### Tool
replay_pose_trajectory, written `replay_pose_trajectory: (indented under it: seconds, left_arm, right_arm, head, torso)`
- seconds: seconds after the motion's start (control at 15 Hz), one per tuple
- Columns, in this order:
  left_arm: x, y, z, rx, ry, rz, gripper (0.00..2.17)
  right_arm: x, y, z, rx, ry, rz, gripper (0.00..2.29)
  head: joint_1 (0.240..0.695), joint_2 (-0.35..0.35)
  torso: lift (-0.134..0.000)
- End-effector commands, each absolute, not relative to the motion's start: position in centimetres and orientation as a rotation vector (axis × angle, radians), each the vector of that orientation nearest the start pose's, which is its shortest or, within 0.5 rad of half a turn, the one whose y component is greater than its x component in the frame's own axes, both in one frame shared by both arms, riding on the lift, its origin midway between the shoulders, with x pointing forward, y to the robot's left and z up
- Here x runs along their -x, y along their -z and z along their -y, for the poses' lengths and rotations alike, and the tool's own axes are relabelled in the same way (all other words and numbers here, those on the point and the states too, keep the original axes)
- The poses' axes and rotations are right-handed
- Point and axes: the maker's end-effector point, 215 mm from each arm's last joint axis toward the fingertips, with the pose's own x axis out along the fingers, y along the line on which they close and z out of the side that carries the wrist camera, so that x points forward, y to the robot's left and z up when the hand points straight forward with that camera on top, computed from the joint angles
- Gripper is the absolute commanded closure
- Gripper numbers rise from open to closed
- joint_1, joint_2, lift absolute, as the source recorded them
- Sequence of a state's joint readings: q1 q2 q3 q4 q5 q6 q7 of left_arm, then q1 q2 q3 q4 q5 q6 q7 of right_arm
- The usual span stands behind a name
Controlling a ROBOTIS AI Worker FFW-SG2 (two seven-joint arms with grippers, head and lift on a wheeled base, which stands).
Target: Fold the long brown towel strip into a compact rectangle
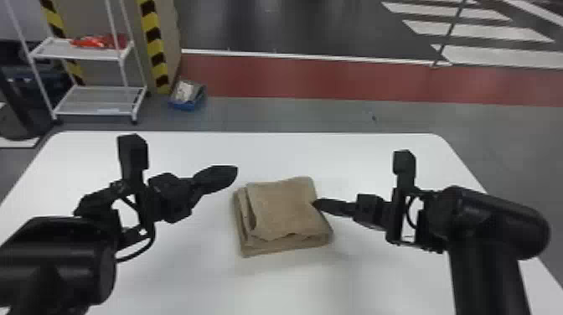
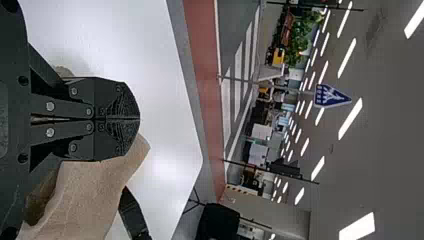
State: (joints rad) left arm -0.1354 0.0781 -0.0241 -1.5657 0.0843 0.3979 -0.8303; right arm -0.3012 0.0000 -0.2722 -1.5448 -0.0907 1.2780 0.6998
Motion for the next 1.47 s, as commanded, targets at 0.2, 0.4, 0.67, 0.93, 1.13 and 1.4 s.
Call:
replay_pose_trajectory:
  seconds: [0.2, 0.4, 0.67, 0.93, 1.13, 1.4]
  left_arm:
    - [-58.7, 37.3, -9.0, 0.073, 0.834, -0.286, 2.15]
    - [-60.3, 37.8, -5.9, 0.006, 0.898, -0.249, 2.15]
    - [-60.9, 38.5, -2.0, -0.174, 0.94, -0.188, 2.15]
    - [-61.5, 40.1, -0.6, -0.326, 0.956, -0.2, 2.15]
    - [-61.8, 41.8, -1.4, -0.439, 0.955, -0.239, 2.15]
    - [-60.6, 44.0, -2.3, -0.536, 1.008, -0.304, 2.15]
  right_arm:
    - [-52.2, 40.7, 18.9, -0.575, -0.482, -0.804, 2.21]
    - [-47.5, 41.5, 18.0, -0.624, -0.498, -0.902, 2.21]
    - [-44.3, 42.4, 16.4, -0.574, -0.515, -0.95, 2.21]
    - [-43.4, 42.8, 14.2, -0.532, -0.554, -0.977, 2.21]
    - [-44.3, 42.5, 14.1, -0.503, -0.548, -0.973, 2.21]
    - [-46.4, 42.7, 14.9, -0.496, -0.513, -0.988, 2.21]
  head:
    - [0.695, -0.079]
    - [0.695, -0.097]
    - [0.695, -0.127]
    - [0.695, -0.149]
    - [0.695, -0.141]
    - [0.695, -0.134]
  torso:
    - [-0.124]
    - [-0.124]
    - [-0.124]
    - [-0.124]
    - [-0.124]
    - [-0.124]
